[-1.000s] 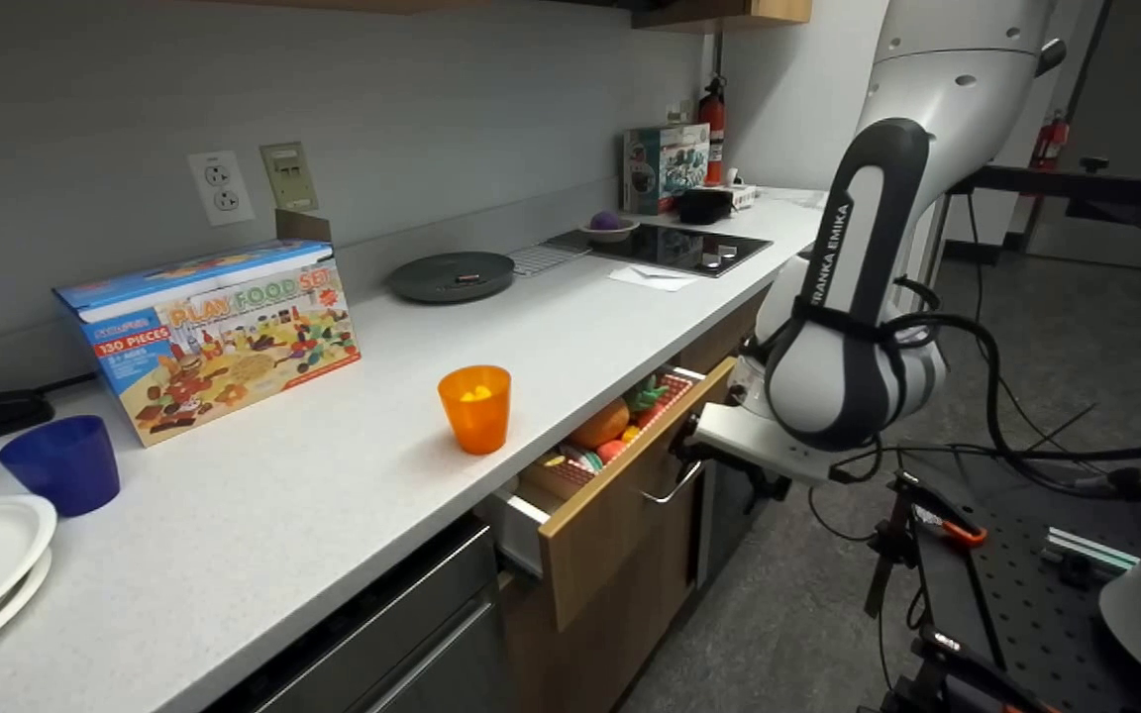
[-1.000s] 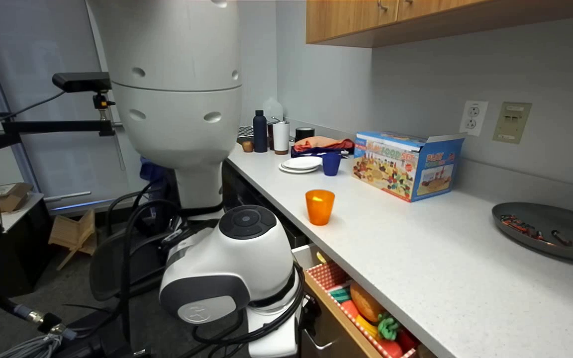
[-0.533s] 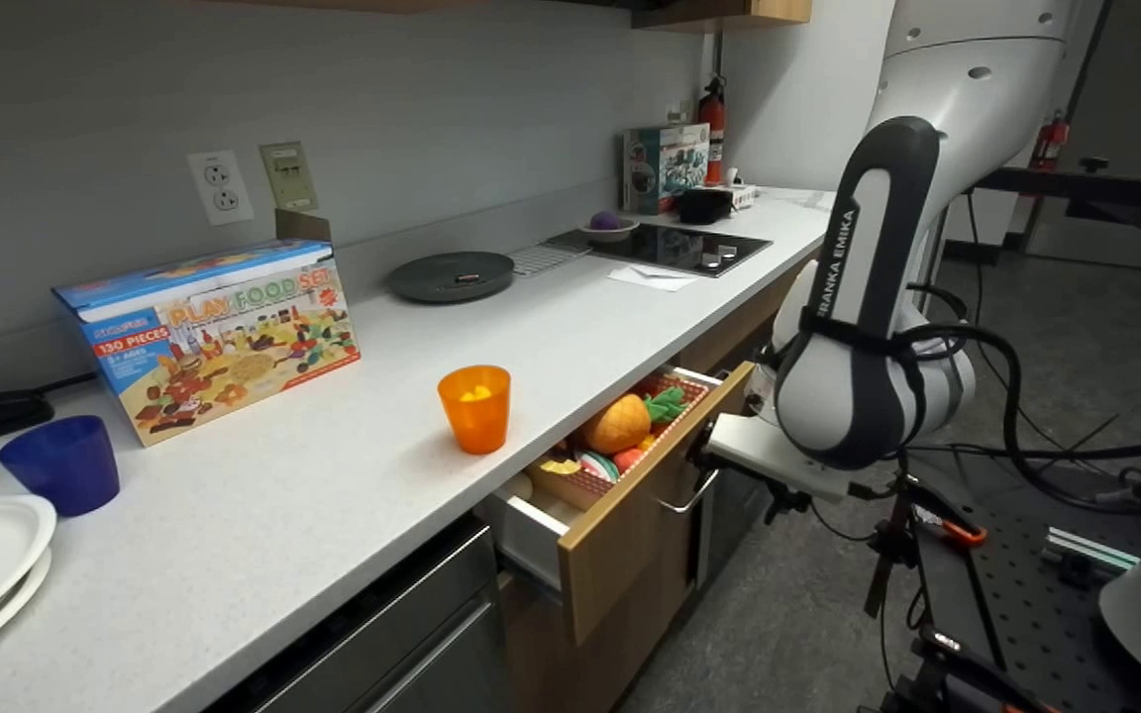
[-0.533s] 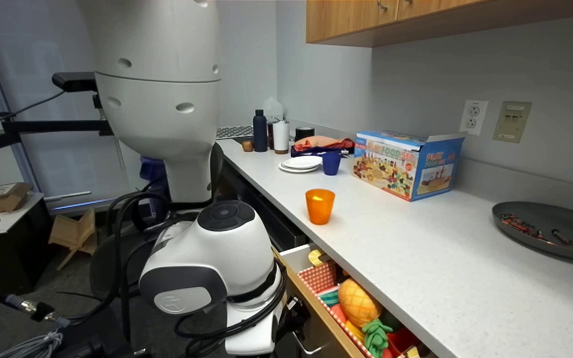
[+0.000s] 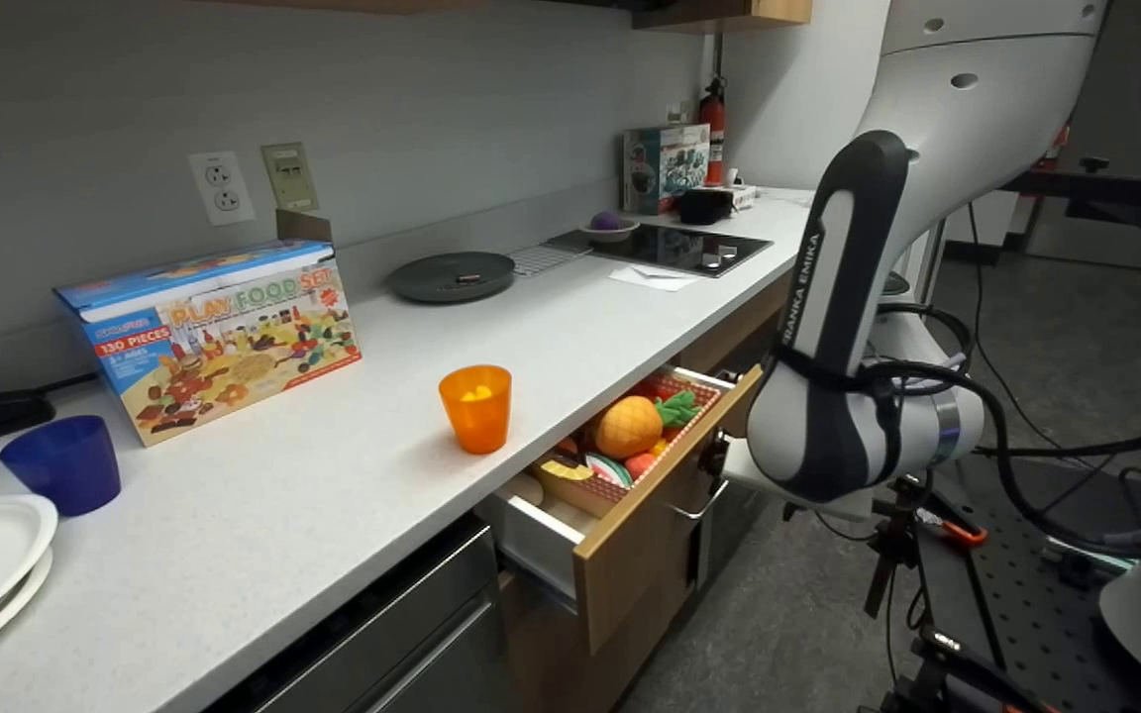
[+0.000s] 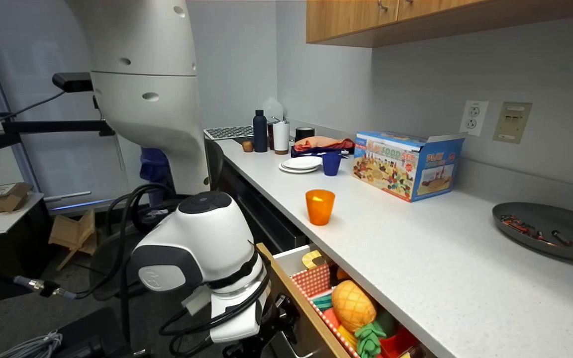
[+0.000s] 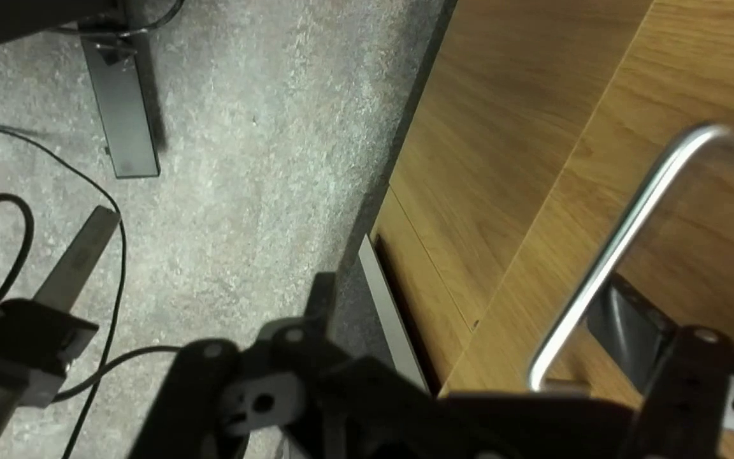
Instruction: Open the drawer
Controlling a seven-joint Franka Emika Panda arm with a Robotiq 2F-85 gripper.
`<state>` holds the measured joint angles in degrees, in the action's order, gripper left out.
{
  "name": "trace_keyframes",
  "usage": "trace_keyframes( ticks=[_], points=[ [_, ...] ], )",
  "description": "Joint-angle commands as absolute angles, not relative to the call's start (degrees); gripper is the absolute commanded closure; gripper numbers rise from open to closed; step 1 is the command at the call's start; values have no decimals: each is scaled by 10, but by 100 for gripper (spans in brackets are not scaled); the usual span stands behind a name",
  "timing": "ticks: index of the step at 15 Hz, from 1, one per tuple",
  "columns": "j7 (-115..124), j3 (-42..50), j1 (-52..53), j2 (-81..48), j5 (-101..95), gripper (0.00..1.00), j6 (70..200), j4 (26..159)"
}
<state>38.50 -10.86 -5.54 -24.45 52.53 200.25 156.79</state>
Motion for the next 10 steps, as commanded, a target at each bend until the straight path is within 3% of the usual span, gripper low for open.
trace_keyframes(
  ticks=[1,7,10],
  points=[
    [252,-68,38,-215,644,0,2043,1574],
    [99,-89,89,-175,764,0,2196,1572],
    [64,-76,112,-136,764,0,2211,1576]
  ],
)
